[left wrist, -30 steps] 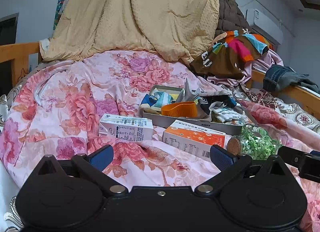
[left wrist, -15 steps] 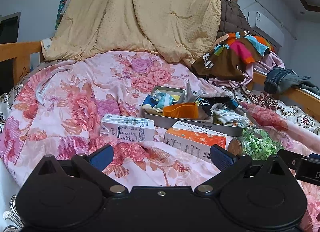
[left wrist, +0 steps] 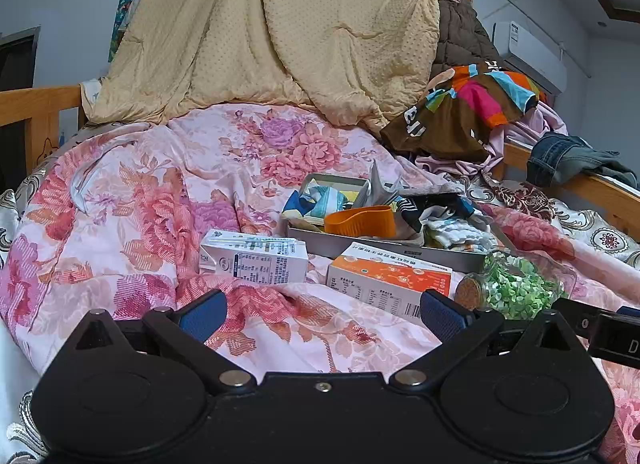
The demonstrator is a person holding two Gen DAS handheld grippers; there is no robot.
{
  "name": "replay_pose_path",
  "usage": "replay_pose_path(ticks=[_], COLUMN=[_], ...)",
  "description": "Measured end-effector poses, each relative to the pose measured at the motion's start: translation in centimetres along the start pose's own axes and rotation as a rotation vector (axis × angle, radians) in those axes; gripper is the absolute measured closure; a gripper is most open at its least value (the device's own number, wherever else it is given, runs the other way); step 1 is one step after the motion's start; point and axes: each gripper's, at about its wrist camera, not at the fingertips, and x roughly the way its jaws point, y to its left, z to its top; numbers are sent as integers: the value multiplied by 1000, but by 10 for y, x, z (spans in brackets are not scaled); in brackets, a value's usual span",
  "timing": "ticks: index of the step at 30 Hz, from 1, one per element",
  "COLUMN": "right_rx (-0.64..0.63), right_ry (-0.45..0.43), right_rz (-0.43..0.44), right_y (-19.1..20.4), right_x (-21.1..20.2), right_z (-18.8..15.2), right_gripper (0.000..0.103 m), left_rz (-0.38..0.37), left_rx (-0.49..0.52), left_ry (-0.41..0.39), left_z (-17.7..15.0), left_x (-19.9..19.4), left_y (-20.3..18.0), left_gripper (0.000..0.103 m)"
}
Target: Organize soft objects
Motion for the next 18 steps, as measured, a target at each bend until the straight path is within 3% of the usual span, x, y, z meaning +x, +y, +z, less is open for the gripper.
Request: replay_pose_path(ticks=[18], right_rx=[7], right_ry=[2], right_rz=[3], right_y=[2], right_x=[-2], right_z=[2], right_gripper=[0], left_rz=[1], left_rx=[1], left_ry=[-1], left_z=[0], left_x=[0], left_y=[-1], left_gripper=[1])
